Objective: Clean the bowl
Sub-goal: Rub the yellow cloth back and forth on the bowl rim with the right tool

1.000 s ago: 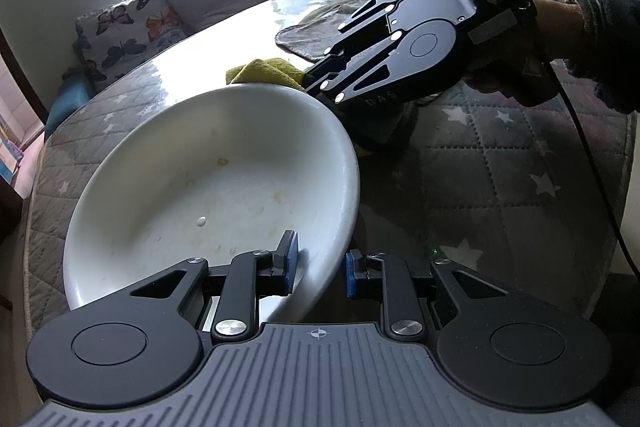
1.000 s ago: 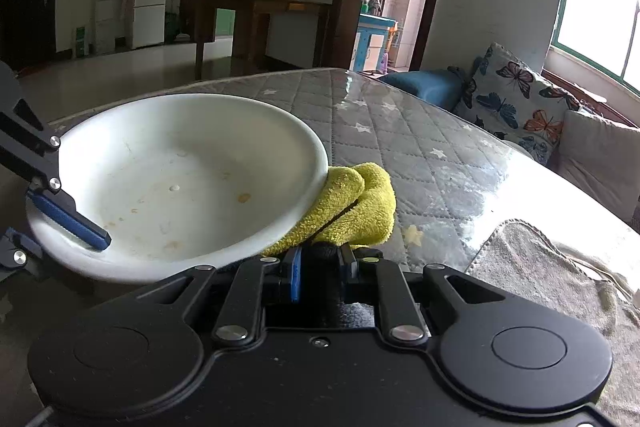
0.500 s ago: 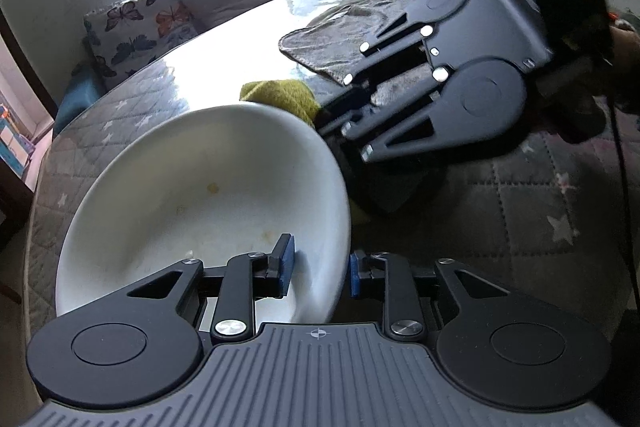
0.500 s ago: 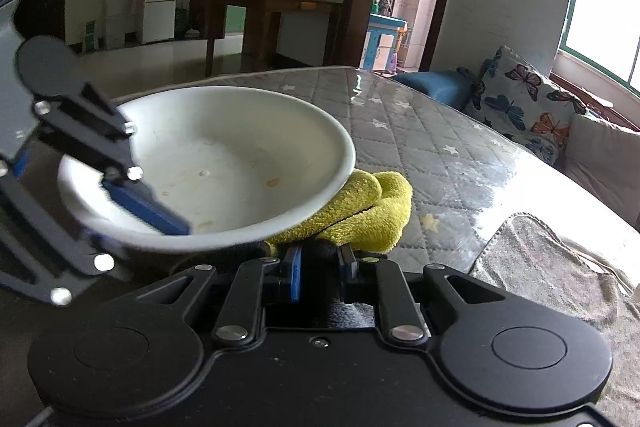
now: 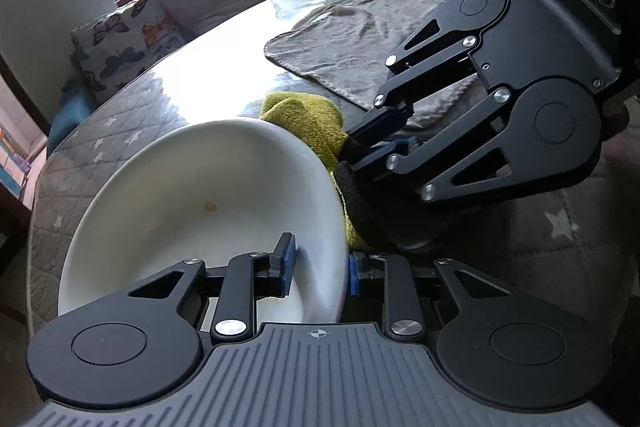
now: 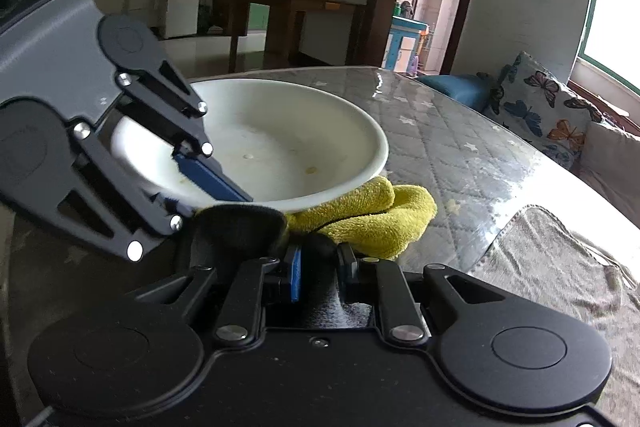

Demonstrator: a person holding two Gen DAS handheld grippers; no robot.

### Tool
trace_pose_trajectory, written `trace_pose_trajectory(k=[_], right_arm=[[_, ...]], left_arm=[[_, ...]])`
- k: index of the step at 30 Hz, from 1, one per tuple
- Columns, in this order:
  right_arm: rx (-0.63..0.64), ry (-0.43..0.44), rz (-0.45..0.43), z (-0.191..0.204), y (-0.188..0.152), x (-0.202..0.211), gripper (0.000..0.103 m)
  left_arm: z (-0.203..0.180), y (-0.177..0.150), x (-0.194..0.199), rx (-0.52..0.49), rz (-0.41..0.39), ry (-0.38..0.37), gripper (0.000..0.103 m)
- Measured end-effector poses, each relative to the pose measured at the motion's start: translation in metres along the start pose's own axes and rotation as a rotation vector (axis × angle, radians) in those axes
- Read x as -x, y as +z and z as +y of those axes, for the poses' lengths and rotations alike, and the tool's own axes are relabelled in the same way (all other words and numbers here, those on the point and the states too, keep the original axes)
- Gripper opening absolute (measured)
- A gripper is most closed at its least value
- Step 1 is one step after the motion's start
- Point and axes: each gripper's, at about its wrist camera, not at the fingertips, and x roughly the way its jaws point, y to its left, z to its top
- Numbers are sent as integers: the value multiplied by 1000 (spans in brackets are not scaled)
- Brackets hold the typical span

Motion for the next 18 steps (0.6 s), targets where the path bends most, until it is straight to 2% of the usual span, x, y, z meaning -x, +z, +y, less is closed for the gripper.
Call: trace_pose_trajectory(k=[6, 18], right_arm=[[15, 19, -2, 14, -5, 16, 19], [1, -10, -3, 4, 3, -3, 19]], left_arm=[[-5, -13, 10, -28, -17, -32, 25], [-7, -21, 15, -86, -32, -61, 25]])
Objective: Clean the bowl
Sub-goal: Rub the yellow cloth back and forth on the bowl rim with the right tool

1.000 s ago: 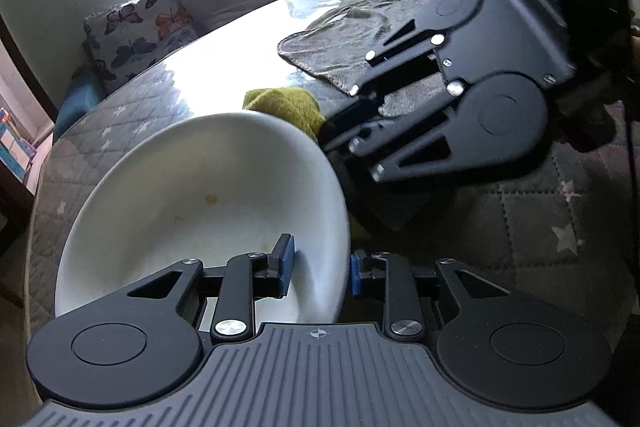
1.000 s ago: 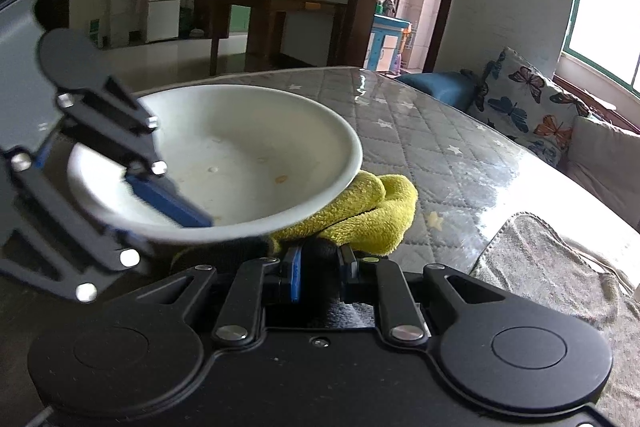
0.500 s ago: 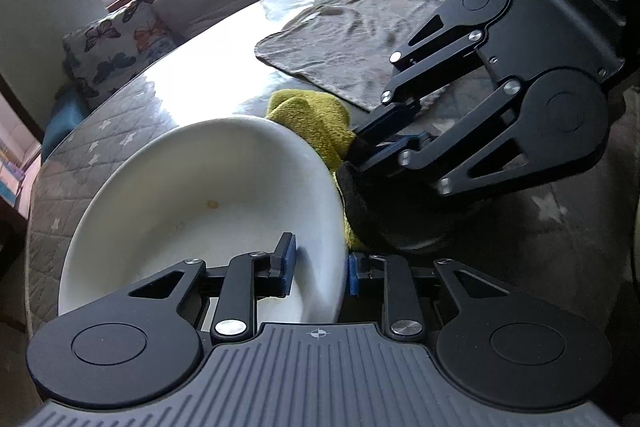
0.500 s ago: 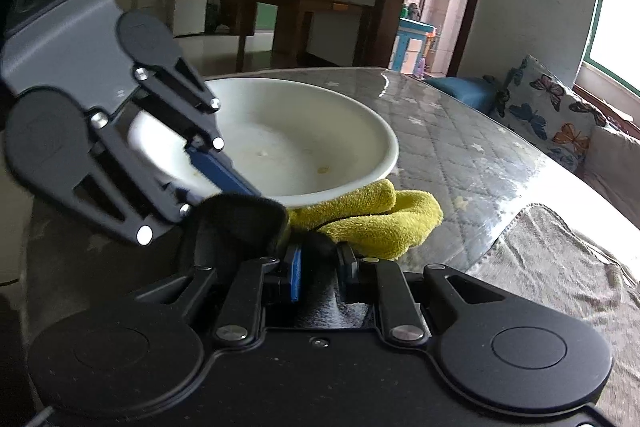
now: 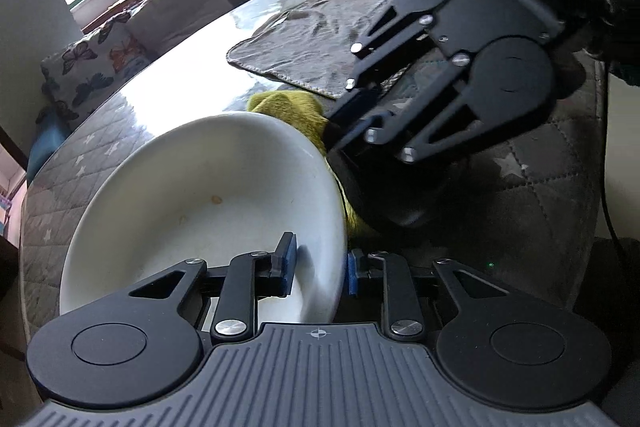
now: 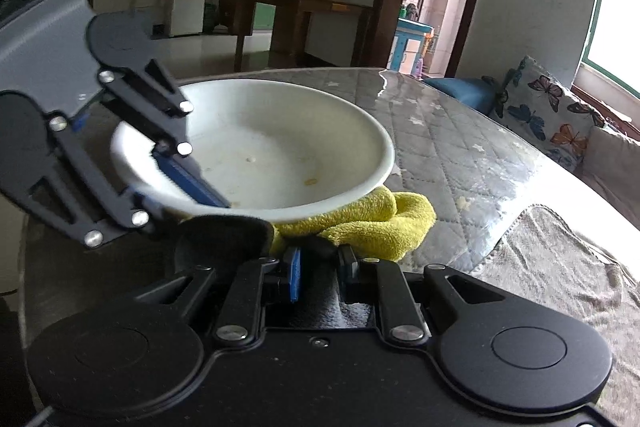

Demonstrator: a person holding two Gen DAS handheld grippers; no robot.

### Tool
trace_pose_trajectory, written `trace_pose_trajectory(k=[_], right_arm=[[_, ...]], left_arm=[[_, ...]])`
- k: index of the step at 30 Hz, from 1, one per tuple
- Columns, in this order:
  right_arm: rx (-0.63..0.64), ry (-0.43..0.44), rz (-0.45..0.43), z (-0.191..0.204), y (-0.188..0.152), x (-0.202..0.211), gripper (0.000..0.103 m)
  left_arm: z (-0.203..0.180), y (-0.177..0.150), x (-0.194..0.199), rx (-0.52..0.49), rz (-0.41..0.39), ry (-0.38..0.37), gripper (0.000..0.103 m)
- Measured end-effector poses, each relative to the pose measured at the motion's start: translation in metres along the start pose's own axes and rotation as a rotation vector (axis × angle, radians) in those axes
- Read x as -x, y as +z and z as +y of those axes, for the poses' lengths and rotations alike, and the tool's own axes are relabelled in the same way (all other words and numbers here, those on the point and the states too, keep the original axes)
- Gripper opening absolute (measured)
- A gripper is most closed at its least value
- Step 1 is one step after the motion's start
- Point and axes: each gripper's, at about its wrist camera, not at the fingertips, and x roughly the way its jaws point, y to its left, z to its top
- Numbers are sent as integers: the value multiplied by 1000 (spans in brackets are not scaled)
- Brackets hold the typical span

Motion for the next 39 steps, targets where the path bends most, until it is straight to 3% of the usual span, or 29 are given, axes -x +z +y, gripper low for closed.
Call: trace_pose_trajectory(k=[26, 39], right_arm=[[-123, -53, -7, -55, 11, -43, 19], [-82, -34, -3, -42, 6, -32, 19]], left_arm=[[-3, 0, 2, 8, 3, -1, 25], [-1, 23, -12, 86, 31, 27, 30]])
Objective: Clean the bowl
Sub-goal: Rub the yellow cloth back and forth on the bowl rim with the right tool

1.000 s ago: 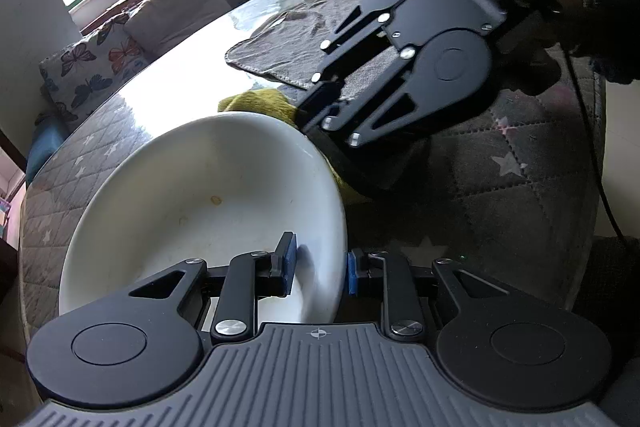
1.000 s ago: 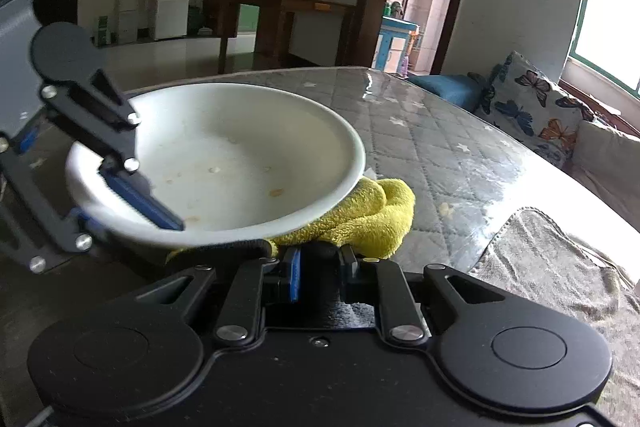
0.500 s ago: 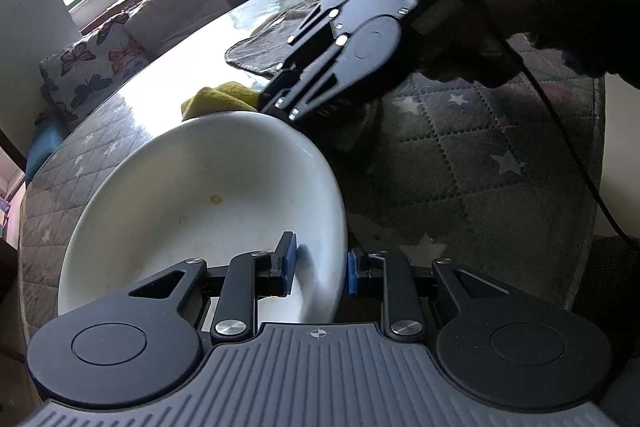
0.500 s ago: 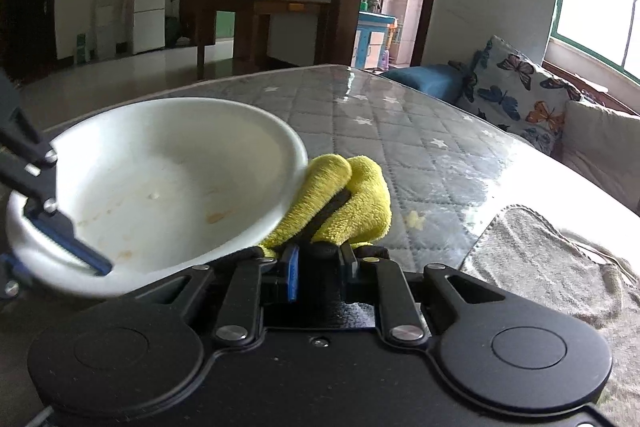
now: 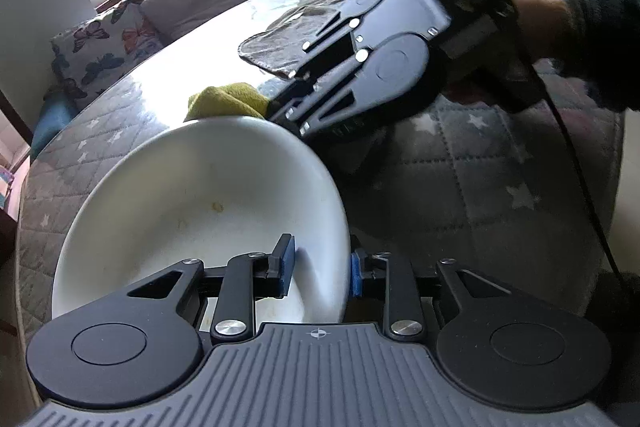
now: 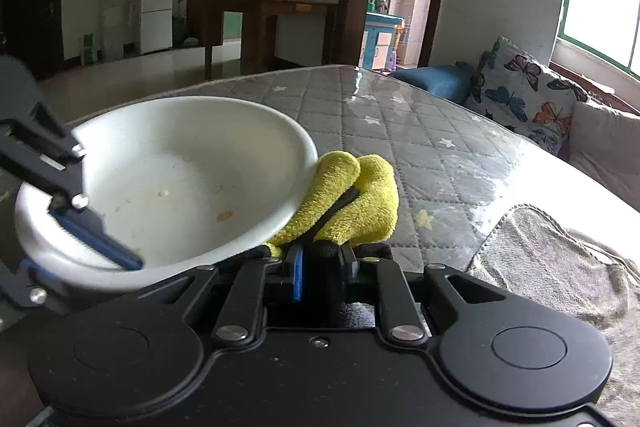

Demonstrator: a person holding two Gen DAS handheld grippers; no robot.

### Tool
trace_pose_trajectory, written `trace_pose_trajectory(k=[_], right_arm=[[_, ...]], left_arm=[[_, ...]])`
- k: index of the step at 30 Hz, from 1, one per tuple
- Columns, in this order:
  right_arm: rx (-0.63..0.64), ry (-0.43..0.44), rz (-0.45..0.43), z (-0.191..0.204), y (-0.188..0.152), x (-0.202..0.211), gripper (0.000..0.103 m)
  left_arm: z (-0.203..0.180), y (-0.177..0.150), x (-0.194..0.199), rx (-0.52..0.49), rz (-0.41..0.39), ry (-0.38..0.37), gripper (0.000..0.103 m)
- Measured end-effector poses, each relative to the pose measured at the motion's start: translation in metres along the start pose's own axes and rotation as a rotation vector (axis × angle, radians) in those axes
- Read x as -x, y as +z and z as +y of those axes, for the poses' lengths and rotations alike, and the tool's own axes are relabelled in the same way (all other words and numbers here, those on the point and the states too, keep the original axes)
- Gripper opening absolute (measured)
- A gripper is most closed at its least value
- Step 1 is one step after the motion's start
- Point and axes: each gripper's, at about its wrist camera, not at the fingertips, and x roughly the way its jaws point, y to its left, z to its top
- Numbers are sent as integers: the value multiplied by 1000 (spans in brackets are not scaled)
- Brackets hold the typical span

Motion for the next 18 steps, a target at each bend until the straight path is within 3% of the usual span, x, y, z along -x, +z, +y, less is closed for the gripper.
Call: trace_pose_trajectory(k=[7, 18], right_arm=[[20, 17, 0, 11, -4, 9, 19], [74, 48, 6, 22, -13, 30, 19]], left_arm=[[5, 15, -9, 49, 12, 5, 35], [5, 15, -8, 26, 9, -15, 34]])
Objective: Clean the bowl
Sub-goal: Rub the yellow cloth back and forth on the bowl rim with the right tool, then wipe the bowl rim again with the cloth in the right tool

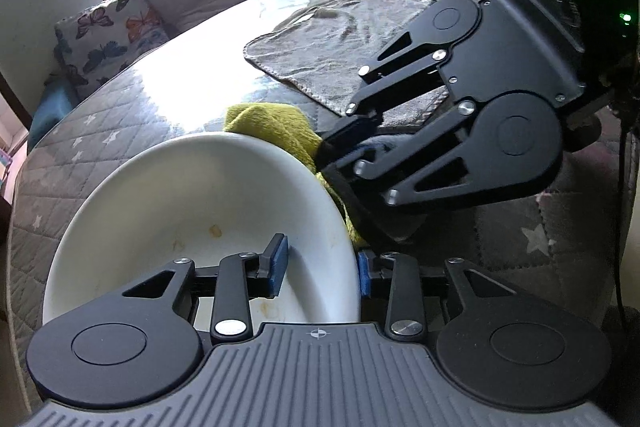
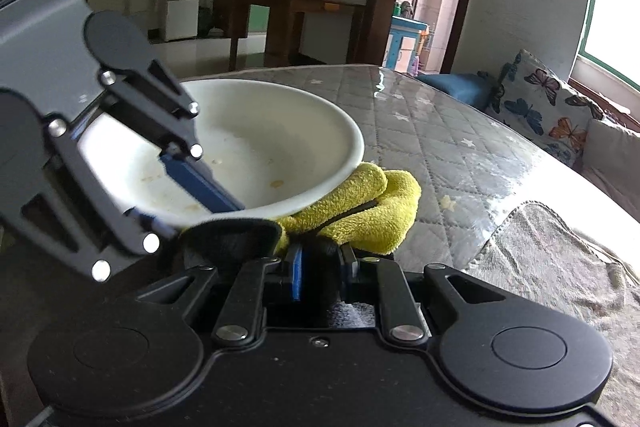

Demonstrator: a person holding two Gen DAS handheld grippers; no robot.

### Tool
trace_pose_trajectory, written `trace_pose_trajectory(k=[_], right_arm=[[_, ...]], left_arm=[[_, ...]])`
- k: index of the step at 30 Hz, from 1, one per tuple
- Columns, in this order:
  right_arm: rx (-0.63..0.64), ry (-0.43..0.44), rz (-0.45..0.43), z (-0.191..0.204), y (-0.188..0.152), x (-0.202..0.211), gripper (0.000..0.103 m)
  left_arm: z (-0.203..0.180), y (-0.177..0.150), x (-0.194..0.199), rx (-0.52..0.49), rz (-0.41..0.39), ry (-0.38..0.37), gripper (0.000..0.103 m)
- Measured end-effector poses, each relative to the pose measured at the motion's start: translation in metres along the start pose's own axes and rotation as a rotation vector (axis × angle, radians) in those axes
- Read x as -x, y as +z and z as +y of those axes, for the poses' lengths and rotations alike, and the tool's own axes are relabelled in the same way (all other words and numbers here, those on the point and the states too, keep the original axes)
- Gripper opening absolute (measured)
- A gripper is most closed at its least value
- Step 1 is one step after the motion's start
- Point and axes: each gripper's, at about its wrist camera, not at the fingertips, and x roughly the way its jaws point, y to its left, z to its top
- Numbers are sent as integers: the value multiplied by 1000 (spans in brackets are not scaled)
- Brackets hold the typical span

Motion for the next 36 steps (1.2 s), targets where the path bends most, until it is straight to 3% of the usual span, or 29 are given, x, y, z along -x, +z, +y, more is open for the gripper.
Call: trace_pose_trajectory(k=[9, 36], right_arm=[[25, 11, -1, 17, -11, 23, 19], [24, -13, -18, -17, 7, -19, 19]], left_arm=[[-8, -18, 11, -102, -30, -63, 31], [-6, -20, 11, -129, -41, -95, 31]])
